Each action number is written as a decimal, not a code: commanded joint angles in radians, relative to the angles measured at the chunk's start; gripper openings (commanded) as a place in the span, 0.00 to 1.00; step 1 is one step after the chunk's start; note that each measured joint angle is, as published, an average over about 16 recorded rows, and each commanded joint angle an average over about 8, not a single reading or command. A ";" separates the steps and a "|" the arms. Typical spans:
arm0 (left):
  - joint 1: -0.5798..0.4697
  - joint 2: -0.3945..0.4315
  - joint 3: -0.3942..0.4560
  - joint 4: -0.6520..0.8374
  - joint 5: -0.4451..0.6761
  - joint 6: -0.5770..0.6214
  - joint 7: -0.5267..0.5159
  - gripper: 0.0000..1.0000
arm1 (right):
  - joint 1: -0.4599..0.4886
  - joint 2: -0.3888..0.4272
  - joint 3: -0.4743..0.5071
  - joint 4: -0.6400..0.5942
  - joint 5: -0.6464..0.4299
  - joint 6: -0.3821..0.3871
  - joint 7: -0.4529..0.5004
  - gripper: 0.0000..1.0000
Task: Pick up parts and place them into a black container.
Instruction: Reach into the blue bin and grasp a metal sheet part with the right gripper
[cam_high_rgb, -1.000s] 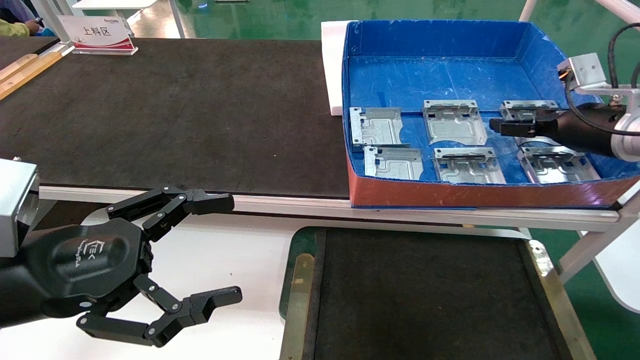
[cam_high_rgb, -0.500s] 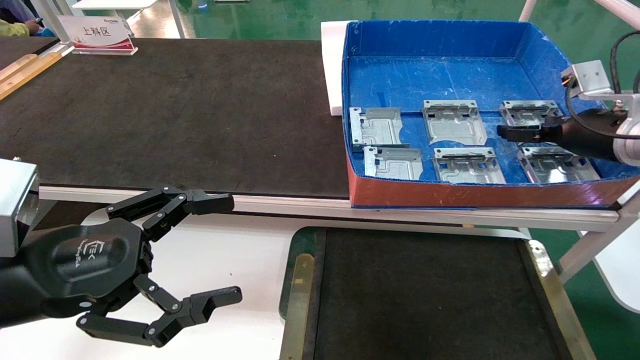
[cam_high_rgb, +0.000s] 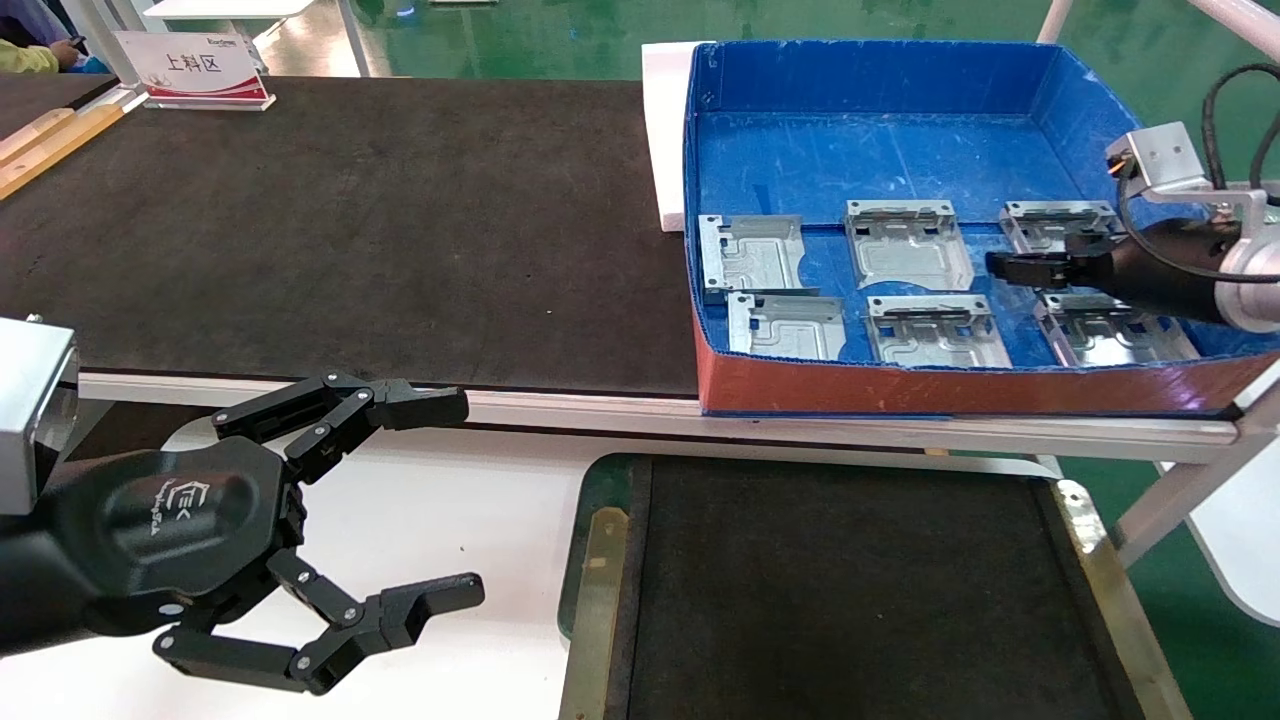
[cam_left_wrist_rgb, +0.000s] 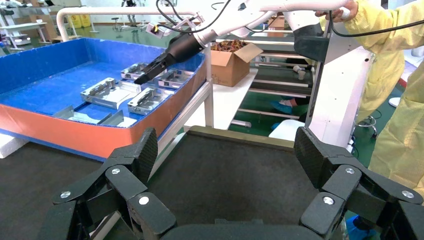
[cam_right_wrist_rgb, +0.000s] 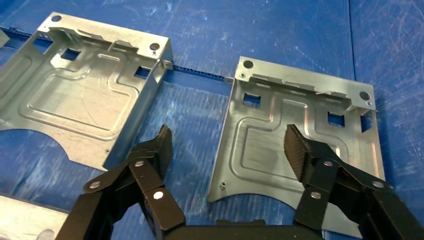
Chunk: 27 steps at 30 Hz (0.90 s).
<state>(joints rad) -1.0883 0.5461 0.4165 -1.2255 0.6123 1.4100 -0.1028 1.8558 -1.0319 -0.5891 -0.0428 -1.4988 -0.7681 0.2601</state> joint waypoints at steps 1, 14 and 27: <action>0.000 0.000 0.000 0.000 0.000 0.000 0.000 1.00 | 0.002 -0.001 0.000 0.003 0.001 0.001 0.001 0.00; 0.000 0.000 0.000 0.000 0.000 0.000 0.000 1.00 | -0.019 -0.013 0.006 -0.001 0.010 0.040 0.018 0.00; 0.000 0.000 0.000 0.000 0.000 0.000 0.000 1.00 | -0.031 -0.018 0.006 0.010 0.009 0.054 0.026 0.00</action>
<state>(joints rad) -1.0883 0.5461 0.4165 -1.2255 0.6123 1.4100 -0.1028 1.8254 -1.0492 -0.5834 -0.0330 -1.4900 -0.7152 0.2867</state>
